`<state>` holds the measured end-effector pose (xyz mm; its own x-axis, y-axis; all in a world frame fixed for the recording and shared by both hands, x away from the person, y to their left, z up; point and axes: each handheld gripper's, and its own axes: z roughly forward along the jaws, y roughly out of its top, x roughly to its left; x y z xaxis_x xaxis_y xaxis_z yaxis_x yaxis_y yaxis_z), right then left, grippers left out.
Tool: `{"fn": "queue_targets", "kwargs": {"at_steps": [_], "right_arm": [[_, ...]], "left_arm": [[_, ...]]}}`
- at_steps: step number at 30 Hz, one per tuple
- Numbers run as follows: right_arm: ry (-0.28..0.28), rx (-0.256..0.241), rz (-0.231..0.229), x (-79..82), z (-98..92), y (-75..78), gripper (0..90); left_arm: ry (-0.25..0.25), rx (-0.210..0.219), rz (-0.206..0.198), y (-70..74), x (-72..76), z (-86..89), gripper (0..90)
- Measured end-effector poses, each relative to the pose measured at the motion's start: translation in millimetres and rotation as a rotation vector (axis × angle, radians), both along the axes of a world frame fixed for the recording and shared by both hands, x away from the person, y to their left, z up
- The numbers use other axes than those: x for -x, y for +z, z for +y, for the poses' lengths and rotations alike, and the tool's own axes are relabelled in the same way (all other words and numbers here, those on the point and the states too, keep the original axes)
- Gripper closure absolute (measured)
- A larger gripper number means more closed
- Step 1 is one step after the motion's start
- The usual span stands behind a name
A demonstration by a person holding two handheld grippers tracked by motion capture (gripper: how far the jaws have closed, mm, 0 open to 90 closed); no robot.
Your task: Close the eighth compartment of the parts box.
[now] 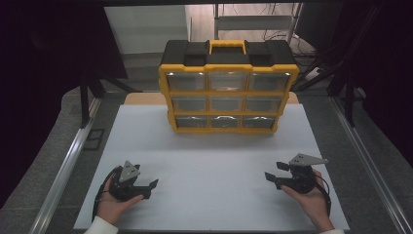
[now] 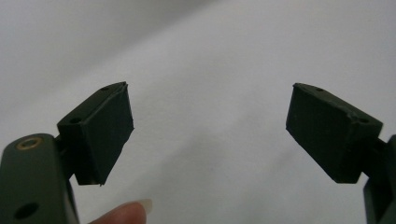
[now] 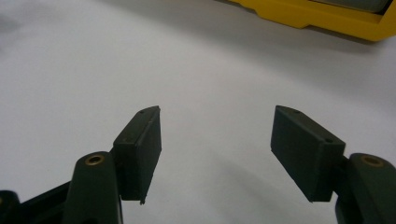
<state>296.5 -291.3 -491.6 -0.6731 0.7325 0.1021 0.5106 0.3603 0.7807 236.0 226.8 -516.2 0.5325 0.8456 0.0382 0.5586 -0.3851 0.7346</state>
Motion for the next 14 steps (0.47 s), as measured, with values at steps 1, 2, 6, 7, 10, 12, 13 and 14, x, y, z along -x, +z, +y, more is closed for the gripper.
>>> {"fn": "queue_targets", "kwargs": {"at_steps": [1,2,6,7,10,12,13,14], "right_arm": [[0.000,0.002,0.000,0.0,0.3,-0.3,33.8],[0.000,0.003,0.000,0.0,0.7,-0.5,33.8],[0.006,0.015,-0.002,-0.1,2.5,-1.4,33.5],[0.007,0.017,-0.003,-0.1,2.8,-1.6,33.4],[0.008,0.024,-0.007,0.1,3.7,-2.3,33.3],[0.009,0.030,-0.011,0.2,4.2,-2.4,33.2],[0.007,0.030,-0.012,0.3,4.4,-2.4,33.2],[0.008,0.031,-0.012,0.3,4.5,-2.4,33.2]], "left_arm": [[0.000,0.001,0.000,0.0,0.0,0.1,15.3],[0.001,0.001,-0.001,0.0,0.1,0.2,15.3],[0.003,0.002,-0.003,0.4,0.4,0.6,15.3],[0.002,0.000,-0.003,0.5,0.5,0.8,15.3],[0.003,0.000,-0.004,0.4,0.6,0.5,15.3],[0.002,0.000,-0.004,0.5,0.7,0.5,15.2],[0.004,-0.001,-0.006,0.7,0.7,0.6,15.2],[0.005,0.000,-0.006,0.8,0.8,0.6,15.2]]}}
